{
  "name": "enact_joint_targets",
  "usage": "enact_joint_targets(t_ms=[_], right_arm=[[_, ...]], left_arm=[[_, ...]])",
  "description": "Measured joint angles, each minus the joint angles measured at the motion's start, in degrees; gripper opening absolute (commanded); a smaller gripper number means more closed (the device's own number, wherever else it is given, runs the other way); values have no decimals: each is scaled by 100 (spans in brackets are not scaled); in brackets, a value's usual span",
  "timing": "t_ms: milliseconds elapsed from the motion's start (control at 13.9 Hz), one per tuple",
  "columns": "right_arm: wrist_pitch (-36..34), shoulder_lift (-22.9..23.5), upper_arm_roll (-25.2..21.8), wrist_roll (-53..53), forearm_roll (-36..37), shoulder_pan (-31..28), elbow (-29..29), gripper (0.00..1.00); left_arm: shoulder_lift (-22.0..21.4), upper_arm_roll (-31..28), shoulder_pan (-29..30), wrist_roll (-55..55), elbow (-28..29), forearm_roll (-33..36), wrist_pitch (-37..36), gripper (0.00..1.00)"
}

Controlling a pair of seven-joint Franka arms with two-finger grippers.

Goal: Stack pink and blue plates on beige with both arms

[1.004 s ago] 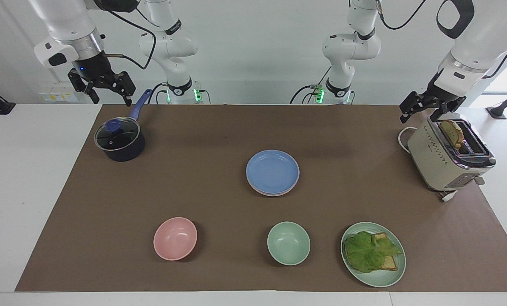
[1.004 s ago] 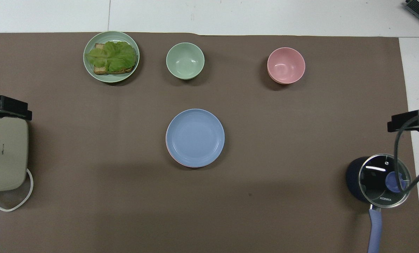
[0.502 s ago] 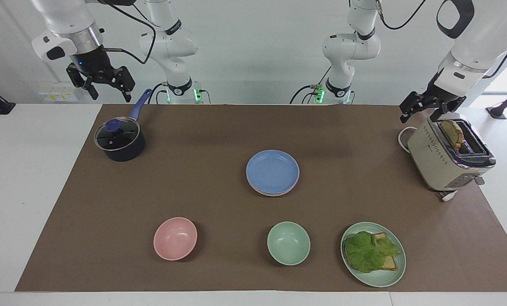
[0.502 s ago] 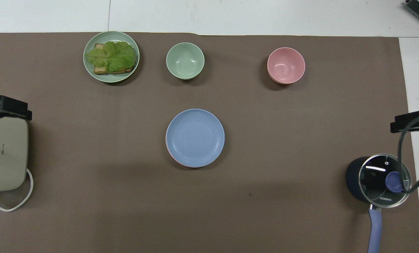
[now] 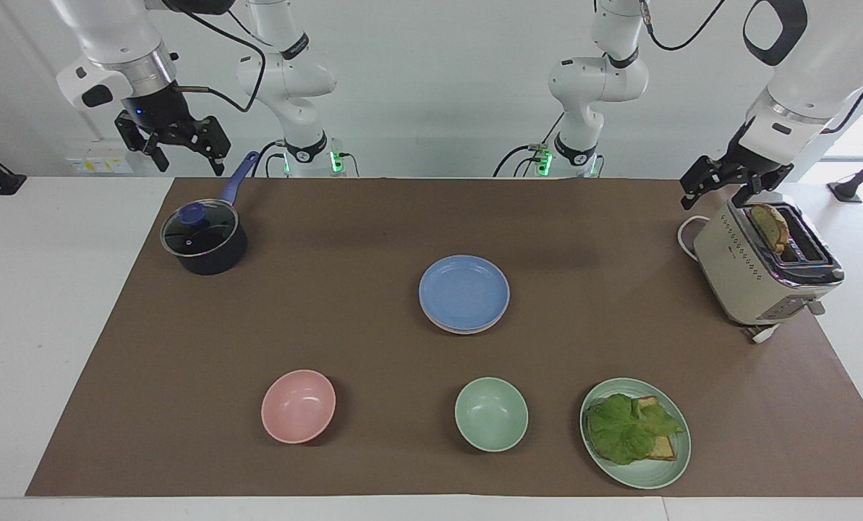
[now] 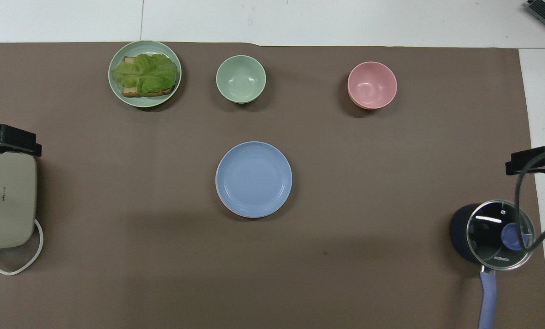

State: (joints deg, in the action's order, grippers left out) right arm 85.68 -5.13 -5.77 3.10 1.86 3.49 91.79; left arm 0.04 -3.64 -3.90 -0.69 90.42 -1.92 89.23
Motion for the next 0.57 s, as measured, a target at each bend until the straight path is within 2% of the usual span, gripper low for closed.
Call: enact_joint_targets(t_ms=[574], right_arm=[[0, -48, 2, -22, 0, 2, 64, 100]], left_arm=[[0, 0, 0, 0, 0, 0, 0, 100]])
